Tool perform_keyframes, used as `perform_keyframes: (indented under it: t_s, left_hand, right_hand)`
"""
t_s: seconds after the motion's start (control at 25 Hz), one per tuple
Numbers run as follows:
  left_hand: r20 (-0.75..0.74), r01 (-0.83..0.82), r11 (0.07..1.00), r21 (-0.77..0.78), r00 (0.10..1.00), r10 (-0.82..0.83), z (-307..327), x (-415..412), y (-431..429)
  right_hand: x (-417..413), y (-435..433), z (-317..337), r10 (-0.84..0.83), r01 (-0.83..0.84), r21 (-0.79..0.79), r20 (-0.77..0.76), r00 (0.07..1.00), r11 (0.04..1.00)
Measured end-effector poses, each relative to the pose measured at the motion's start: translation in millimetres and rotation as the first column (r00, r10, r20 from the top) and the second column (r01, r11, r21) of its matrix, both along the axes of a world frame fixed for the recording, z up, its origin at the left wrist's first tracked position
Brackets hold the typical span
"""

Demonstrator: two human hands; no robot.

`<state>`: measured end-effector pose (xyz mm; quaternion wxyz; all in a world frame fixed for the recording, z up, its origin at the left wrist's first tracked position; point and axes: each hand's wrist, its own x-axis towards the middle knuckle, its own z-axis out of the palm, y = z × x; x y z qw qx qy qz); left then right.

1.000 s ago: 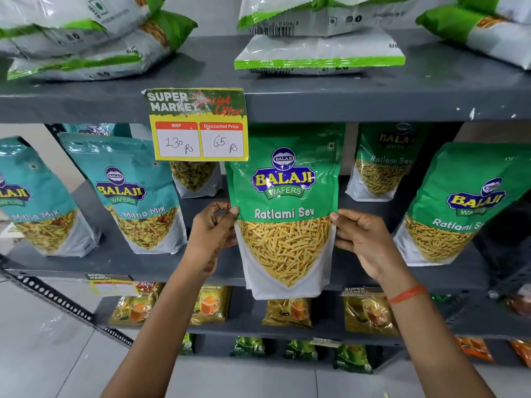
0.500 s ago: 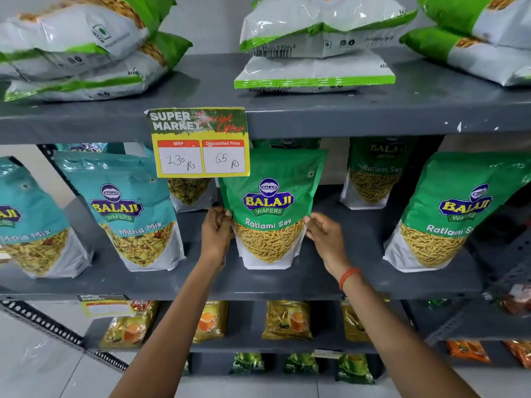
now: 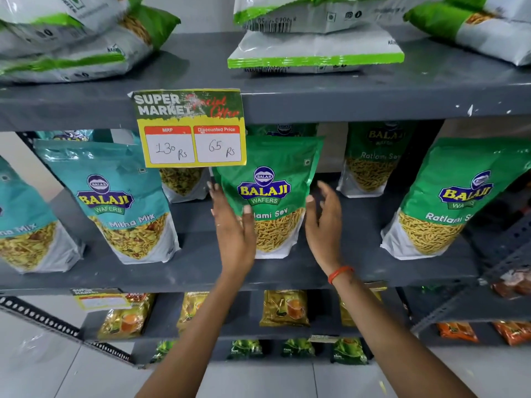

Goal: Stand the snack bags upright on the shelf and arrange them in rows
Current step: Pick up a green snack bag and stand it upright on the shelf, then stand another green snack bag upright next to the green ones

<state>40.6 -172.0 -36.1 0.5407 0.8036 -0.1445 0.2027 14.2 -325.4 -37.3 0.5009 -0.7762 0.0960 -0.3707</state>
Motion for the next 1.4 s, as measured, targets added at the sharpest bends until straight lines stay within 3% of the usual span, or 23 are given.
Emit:
perform_keyframes:
  t_s: [0.12,0.24,0.44,0.56,0.68,0.76,0.84,0.92,1.08,1.24,1.4]
  left_hand:
    - [0.183,-0.015,0.976,0.216,0.983,-0.025,-0.7,-22.3,-29.9]
    - [0.28,0.071,0.965,0.251,0.949,-0.142,-6.8,-40.4,-74.8]
    - [0.103,0.246,0.965,0.09,0.962,-0.255,-17.8,-63.7,-166.8]
    - [0.065,0.275,0.957,0.088,0.957,-0.281,-30.2,-73.5,-218.4]
    - [-0.119,0.38,0.923,0.06,0.921,-0.372,-47.5,-75.7,-252.1]
    - [-0.317,0.433,0.901,-0.025,0.851,-0.418,-56.3,-72.4,-262.7]
    - [-0.461,0.437,0.899,-0.037,0.79,-0.404,-59.6,-70.9,-268.9]
    - [-0.512,0.429,0.903,0.002,0.776,-0.368,-61.8,-66.4,-271.6]
    - [-0.514,0.43,0.903,0.01,0.776,-0.364,-62.7,-57.9,-255.2]
    - [-0.547,0.417,0.909,-0.009,0.759,-0.353,-61.0,-56.2,-230.4]
    - [-0.567,0.434,0.901,0.002,0.743,-0.356,-59.0,-56.6,-228.2]
  right_hand:
    - [-6.2,-3.1,11.9,-0.046,0.08,-0.196,0.168,0.985,0.977]
    - [-21.7,-35.0,9.7,0.025,0.106,-0.42,0.295,0.955,0.901]
    - [-52.6,-116.6,-12.1,-0.084,0.26,-0.547,0.327,0.941,0.795]
    - [-76.6,-162.7,-22.9,-0.135,0.305,-0.544,0.33,0.934,0.782]
    - [-98.1,-199.4,-30.3,-0.189,0.291,-0.384,0.281,0.941,0.876]
    - [-107.1,-212.4,-39.0,-0.193,0.21,-0.083,0.176,0.965,0.974]
    - [-111.5,-222.9,-46.9,-0.129,0.108,0.255,0.067,0.989,0.961]
    - [-110.5,-234.0,-55.0,-0.049,0.066,0.412,-0.052,0.997,0.909]
    - [-105.5,-242.2,-67.6,0.06,0.032,0.47,-0.18,0.982,0.882]
    - [-103.7,-231.6,-66.3,0.175,-0.075,0.469,-0.174,0.969,0.88]
    - [-106.6,-230.2,-68.7,0.156,-0.055,0.479,-0.173,0.972,0.876]
